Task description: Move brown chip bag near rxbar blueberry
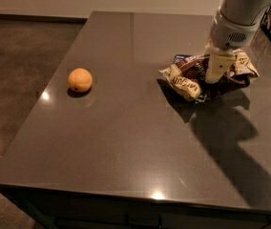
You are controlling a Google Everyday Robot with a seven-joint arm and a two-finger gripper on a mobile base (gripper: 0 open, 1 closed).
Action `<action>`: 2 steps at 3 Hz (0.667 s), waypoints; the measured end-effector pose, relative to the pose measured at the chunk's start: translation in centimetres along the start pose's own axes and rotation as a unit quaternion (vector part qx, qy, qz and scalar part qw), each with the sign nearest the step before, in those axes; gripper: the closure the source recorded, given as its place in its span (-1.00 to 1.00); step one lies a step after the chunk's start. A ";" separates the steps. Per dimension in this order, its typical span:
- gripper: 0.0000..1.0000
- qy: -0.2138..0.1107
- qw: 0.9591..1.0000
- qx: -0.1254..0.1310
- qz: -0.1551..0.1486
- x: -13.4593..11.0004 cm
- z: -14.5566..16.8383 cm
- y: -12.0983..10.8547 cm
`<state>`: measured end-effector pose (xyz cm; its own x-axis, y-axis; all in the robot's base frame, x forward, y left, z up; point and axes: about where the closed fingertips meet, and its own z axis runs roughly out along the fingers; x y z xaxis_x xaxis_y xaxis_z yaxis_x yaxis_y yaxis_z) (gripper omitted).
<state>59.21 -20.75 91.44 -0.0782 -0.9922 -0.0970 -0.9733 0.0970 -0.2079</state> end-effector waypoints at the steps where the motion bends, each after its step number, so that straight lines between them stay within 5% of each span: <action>1: -1.00 -0.006 1.000 0.004 -0.002 -0.4 0.1 -0.3; 2: -1.00 -0.007 1.000 0.006 -0.002 -0.5 0.2 -0.4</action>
Offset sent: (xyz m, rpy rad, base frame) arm 0.0028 0.0036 0.0003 0.0100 -0.0087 0.0067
